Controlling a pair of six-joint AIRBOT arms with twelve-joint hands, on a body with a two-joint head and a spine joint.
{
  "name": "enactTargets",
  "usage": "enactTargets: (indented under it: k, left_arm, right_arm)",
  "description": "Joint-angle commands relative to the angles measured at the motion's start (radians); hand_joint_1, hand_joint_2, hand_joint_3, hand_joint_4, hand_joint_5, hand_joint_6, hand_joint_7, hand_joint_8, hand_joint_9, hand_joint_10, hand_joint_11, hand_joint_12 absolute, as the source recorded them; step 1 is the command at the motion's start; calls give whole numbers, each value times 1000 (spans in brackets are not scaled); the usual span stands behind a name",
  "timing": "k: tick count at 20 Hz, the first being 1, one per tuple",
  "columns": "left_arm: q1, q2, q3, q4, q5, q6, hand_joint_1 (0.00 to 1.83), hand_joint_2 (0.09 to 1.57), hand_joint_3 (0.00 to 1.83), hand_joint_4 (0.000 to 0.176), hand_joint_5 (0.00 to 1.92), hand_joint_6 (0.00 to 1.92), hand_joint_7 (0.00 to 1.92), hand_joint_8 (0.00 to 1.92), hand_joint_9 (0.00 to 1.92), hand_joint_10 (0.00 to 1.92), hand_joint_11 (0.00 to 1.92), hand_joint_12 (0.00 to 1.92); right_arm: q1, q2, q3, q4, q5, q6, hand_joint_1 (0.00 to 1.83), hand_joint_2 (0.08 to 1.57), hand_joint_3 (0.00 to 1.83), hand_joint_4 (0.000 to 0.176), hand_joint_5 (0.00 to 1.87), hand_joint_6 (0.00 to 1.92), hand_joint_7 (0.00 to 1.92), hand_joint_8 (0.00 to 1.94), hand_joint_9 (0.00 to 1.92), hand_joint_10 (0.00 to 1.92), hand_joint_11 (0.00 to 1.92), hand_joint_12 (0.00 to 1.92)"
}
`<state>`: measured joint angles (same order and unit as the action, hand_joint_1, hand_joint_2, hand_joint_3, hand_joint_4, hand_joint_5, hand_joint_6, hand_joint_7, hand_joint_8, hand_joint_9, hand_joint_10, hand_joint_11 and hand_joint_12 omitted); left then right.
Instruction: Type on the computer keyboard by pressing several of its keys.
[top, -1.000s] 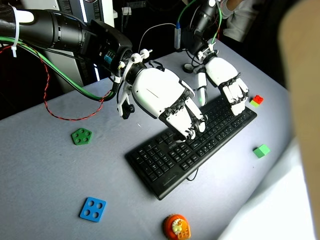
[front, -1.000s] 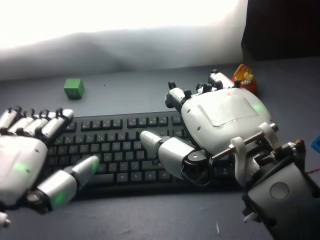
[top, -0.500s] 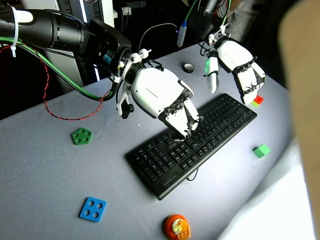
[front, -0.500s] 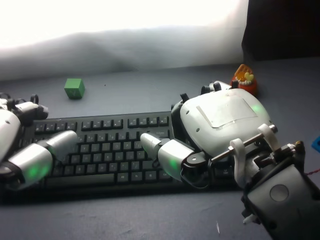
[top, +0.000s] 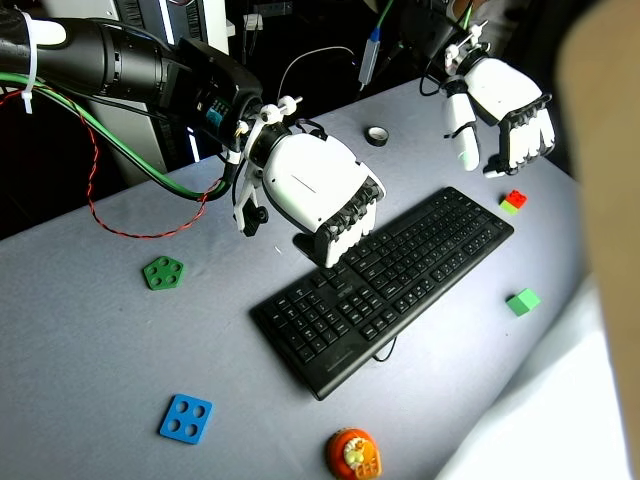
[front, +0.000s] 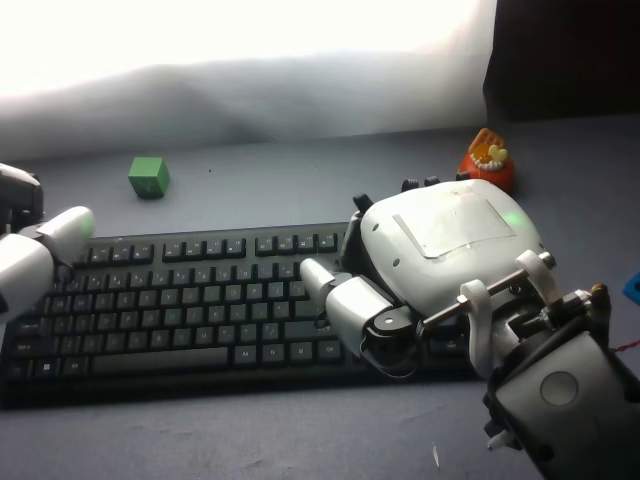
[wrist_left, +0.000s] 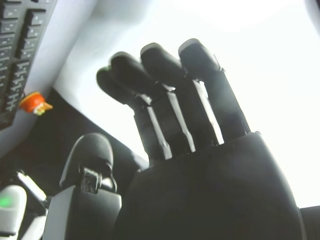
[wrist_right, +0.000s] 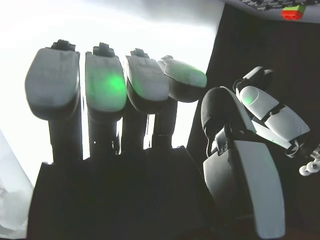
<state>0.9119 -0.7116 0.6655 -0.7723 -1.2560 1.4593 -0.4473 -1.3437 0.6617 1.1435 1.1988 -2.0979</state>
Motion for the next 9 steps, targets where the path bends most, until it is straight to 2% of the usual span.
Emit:
enactTargets:
  k: [1,5,9]
  left_arm:
    - [-12,23,-2,39,-101,-3,134,1471,2,0,888,1547,1000,1552,896,1767,676,1921]
    - [-40,60,-15,39,-75,-3,224,1483,0,0,895,1544,1021,1565,911,1784,713,1921]
    - [-74,88,-25,64,-29,0,182,1505,4,0,852,1584,980,1618,879,1840,704,1921]
  right_arm:
    - [3,4,-7,-90,51,4,74,1444,22,176,1140,1851,1337,1803,1389,1921,1358,1921]
    - [3,5,-7,-90,51,4,3,1494,25,176,1185,1813,1358,1831,1412,1921,1378,1921]
    - [5,4,-7,-92,41,7,36,1496,15,176,1178,1801,1359,1831,1414,1921,1375,1921]
